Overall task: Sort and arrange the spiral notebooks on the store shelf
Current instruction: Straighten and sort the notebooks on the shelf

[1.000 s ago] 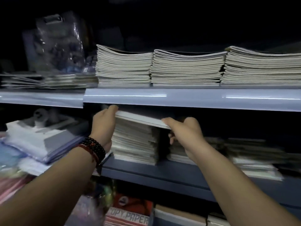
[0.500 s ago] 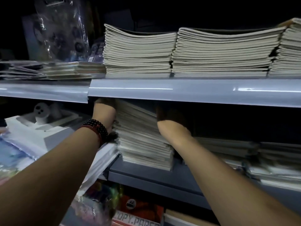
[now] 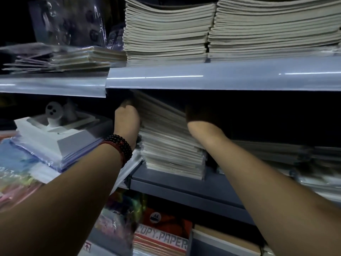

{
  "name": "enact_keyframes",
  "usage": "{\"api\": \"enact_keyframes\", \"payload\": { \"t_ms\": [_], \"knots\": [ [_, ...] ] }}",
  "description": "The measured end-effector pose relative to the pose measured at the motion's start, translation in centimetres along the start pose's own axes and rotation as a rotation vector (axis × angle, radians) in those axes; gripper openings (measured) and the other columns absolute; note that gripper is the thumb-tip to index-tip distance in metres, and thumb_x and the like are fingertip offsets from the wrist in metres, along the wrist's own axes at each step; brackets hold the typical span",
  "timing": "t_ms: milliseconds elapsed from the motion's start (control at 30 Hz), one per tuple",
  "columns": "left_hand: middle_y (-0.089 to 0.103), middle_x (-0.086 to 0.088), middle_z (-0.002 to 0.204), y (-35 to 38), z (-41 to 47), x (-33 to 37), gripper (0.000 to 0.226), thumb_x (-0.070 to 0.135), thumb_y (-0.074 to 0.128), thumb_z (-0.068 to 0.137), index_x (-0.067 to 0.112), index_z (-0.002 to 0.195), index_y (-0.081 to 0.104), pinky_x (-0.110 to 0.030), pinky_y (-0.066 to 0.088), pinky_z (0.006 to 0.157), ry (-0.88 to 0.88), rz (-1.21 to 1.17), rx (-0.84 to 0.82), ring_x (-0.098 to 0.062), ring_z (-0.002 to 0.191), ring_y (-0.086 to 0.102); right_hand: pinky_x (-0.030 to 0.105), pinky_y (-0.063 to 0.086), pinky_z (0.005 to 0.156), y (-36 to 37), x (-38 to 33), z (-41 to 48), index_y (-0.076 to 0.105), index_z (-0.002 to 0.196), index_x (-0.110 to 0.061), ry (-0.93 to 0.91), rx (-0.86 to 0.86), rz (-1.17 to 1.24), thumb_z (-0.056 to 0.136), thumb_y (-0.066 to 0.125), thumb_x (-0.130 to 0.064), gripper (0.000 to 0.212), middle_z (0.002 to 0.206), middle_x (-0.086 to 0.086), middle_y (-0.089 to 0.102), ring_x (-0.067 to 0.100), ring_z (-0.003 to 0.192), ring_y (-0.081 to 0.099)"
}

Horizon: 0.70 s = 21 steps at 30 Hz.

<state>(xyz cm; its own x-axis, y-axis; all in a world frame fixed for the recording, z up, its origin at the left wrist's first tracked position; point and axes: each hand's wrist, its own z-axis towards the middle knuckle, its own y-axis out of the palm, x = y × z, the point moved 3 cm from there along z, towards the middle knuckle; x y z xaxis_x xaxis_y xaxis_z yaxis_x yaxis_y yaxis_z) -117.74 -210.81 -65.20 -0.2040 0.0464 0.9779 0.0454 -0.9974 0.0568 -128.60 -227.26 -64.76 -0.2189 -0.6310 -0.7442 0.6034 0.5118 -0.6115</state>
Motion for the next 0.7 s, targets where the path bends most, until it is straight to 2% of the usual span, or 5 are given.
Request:
{"api": "enact_keyframes", "payload": {
  "t_ms": [67,400,500,600,700],
  "knots": [
    [0.037,0.002,0.066,-0.2,-0.7,0.0,0.041,0.010,0.034,0.097,0.013,0.132,0.056,-0.032,0.036,0.060,0.040,-0.036,-0.052,-0.016,0.058,0.037,0.040,0.033,0.113,0.1,-0.1,-0.3,0.037,0.152,-0.014,0.008,0.003,0.026,0.104,0.030,-0.055,0.064,0.155,0.012,0.039,0.034,0.140,0.039],
    [0.060,0.002,0.118,-1.4,-2.6,-0.1,0.064,0.019,0.071,0.088,0.025,0.145,0.043,-0.037,0.056,0.062,0.134,0.117,-0.182,-0.020,0.080,0.062,0.042,0.040,0.111,0.2,1.0,-2.0,0.043,0.147,-0.018,0.023,0.031,0.128,0.099,0.038,-0.059,0.063,0.147,0.009,0.047,0.035,0.131,0.047],
    [0.064,-0.001,0.120,-2.2,-3.4,0.1,0.060,0.015,0.070,0.090,0.020,0.144,0.046,-0.026,0.056,0.063,0.178,0.117,-0.169,-0.014,0.082,0.064,0.034,0.046,0.085,-0.5,1.1,-2.5,0.063,0.108,-0.011,0.016,-0.024,0.108,0.088,0.036,-0.051,0.052,0.113,0.014,0.062,0.033,0.102,0.058],
    [0.062,0.004,0.109,-2.8,-5.2,0.5,0.051,0.012,0.069,0.091,0.017,0.138,0.049,-0.013,0.054,0.062,0.187,0.127,-0.156,-0.011,0.085,0.062,0.031,0.040,0.069,-1.3,1.2,-3.3,0.045,0.063,-0.014,-0.043,-0.021,0.102,0.095,0.043,-0.046,0.045,0.076,0.008,0.055,0.030,0.077,0.055],
    [0.062,0.001,0.123,-3.2,-7.3,0.1,0.055,0.019,0.073,0.084,0.022,0.135,0.052,-0.040,0.056,0.098,0.158,0.110,-0.157,-0.027,0.110,0.065,0.029,0.041,0.061,-2.4,1.3,-4.4,0.046,0.059,-0.013,-0.113,0.005,0.128,0.098,0.053,-0.041,0.049,0.061,0.003,0.051,0.027,0.065,0.056]
  ]
}}
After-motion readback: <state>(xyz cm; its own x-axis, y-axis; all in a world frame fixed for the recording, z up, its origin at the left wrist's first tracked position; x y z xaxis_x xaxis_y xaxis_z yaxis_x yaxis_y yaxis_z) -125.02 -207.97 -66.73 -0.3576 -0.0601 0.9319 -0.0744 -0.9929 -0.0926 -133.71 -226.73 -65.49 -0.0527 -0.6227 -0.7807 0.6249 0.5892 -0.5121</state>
